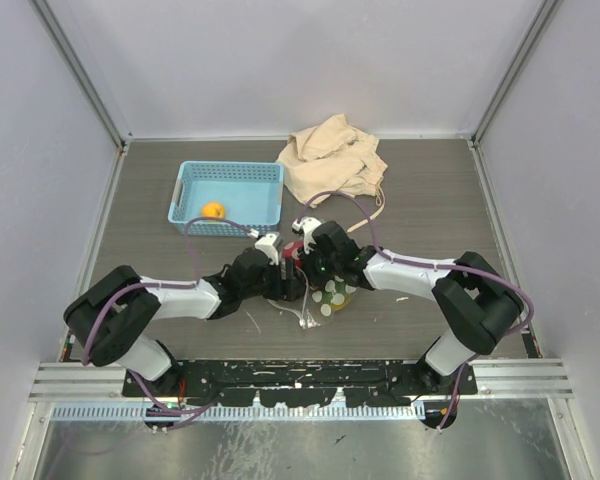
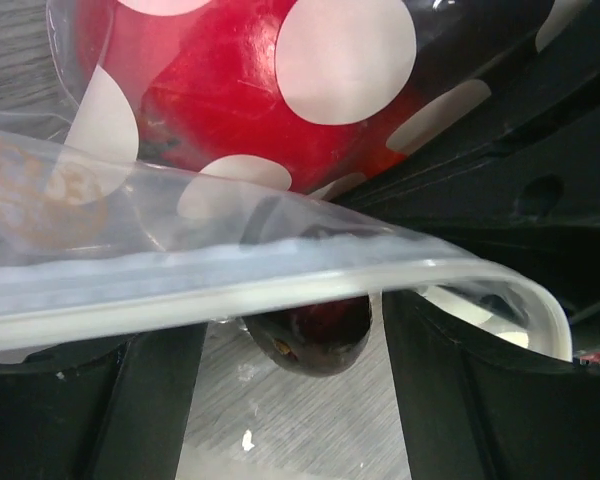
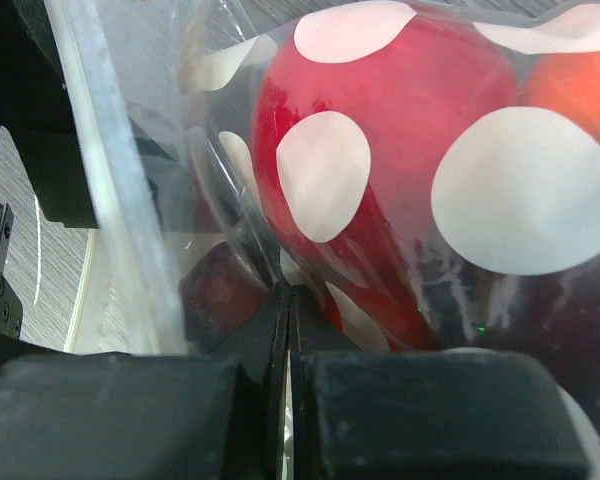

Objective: Open the zip-top bag and remove the fake food
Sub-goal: Pick up the fake vegetable from the zipper food storage bag.

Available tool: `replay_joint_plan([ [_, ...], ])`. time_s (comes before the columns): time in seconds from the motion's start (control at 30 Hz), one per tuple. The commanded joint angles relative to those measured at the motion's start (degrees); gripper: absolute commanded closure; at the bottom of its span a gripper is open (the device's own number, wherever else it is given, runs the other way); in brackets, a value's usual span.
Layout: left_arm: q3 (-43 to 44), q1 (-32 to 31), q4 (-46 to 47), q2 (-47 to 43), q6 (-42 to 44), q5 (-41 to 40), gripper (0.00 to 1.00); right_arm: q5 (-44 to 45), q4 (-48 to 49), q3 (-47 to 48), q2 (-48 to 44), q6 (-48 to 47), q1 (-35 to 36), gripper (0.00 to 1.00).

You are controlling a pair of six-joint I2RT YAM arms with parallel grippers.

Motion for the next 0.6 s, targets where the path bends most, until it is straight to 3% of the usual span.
replay_joint_plan([
  [0.0,2.49,0.20,1.69,1.53,-1.75,0.01,0.30,-1.74,-0.22,-0.59,1.34,-1.04,-0.23,0.97],
  [0.27,2.89,0.24,-0.12,2.76,-3.06,0.97,0.33,-7.19,2.88,-2.43,0.94,0.43,-1.12,0.98],
  [0.5,4.66,0.26,-7.47,1.90,-1.57,-0.17,0.40,-15.67,8.50,-5.19,1.23,3.89,-4.95,0.99],
  [0.57,5.03,0.26,-8.95,1.55,-0.96,-0.41,0.46,-16.36,9.08,-5.46,1.23,4.33,-5.46,0.99],
])
